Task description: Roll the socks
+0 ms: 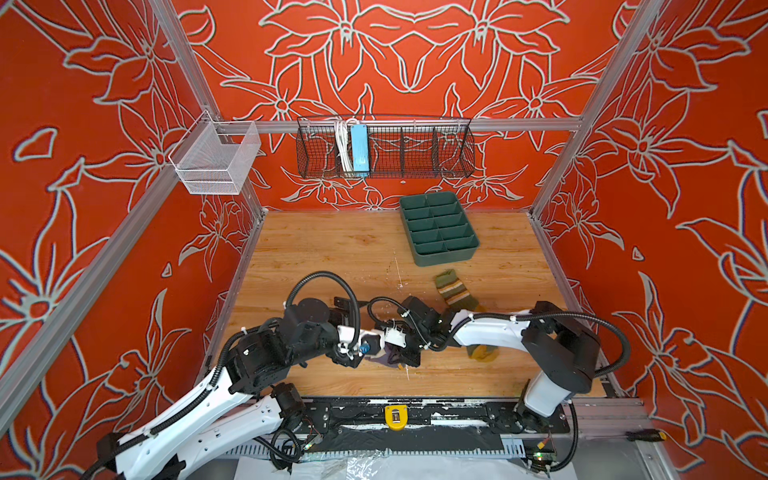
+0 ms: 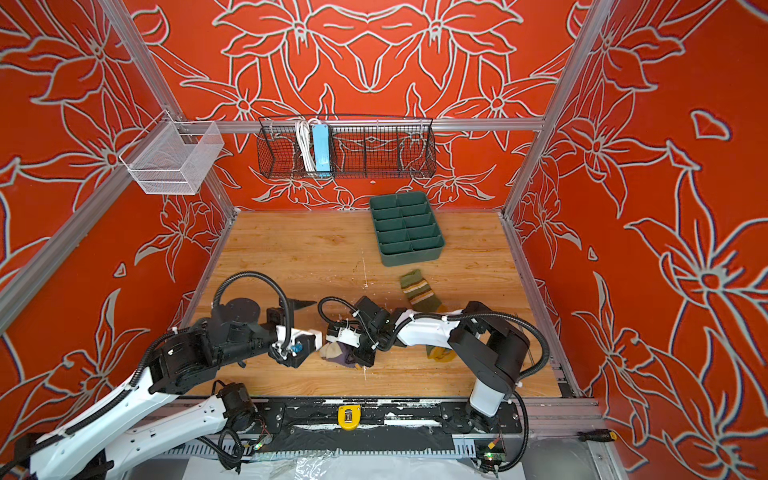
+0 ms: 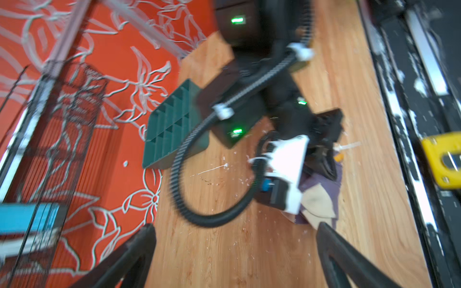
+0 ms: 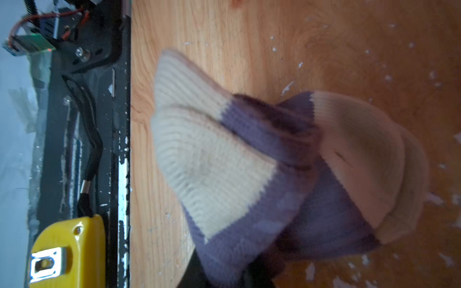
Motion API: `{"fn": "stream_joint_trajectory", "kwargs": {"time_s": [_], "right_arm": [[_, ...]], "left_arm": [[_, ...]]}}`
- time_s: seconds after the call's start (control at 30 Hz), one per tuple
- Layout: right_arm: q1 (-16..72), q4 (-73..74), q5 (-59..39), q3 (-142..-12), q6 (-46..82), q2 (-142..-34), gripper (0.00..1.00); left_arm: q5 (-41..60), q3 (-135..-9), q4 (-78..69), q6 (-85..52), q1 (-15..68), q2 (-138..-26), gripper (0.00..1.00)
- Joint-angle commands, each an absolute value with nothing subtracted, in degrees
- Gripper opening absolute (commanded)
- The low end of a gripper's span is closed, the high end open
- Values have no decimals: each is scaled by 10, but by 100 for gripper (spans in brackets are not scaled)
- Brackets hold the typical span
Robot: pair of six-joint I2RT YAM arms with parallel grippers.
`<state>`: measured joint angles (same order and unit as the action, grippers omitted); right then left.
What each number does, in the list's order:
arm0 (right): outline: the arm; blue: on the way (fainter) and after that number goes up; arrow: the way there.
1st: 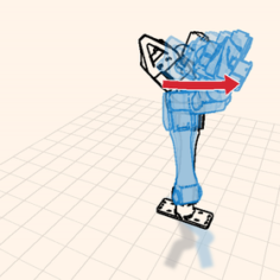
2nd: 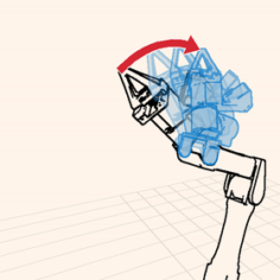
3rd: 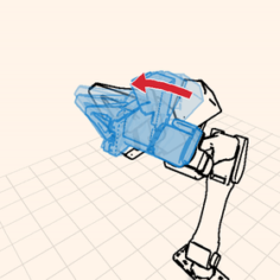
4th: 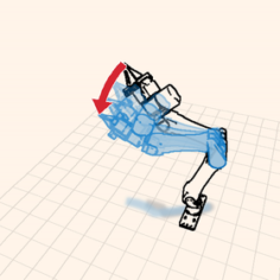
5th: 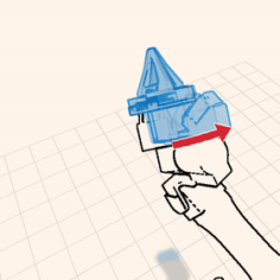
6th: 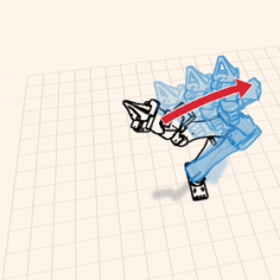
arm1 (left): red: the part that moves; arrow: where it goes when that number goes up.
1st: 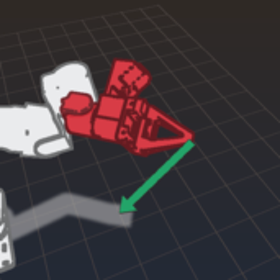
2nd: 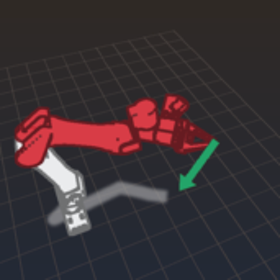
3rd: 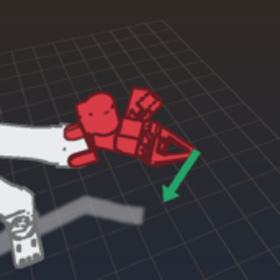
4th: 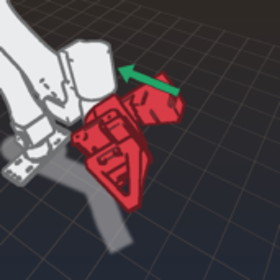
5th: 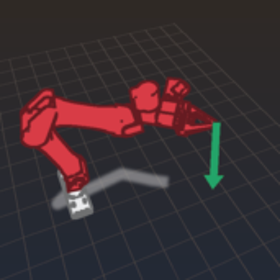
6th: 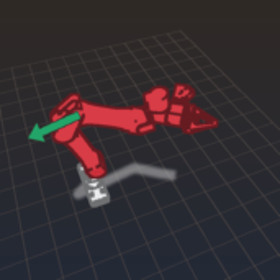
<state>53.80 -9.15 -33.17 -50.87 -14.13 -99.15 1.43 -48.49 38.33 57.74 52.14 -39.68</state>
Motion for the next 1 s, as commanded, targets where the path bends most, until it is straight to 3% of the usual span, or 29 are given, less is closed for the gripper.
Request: {"fn": "stream_joint_trajectory", "kwargs": {"time_s": [0.0,0.17,0.47,0.8,0.97], "right_arm": [[525,-197,-359,-506,-140,-1055,0],[521,-250,-365,-554,-165,-1087,0],[516,-307,-377,-596,-201,-1107,0],[516,-332,-393,-609,-238,-1103,0],[516,-336,-394,-610,-255,-1097,0]], "left_arm": [[-70,-433,406,640,587,-423,99],[-143,-356,303,599,649,-477,95],[-246,-300,161,482,654,-617,89],[-222,-288,95,459,626,-707,86],[-196,-290,67,458,609,-734,80]]}}
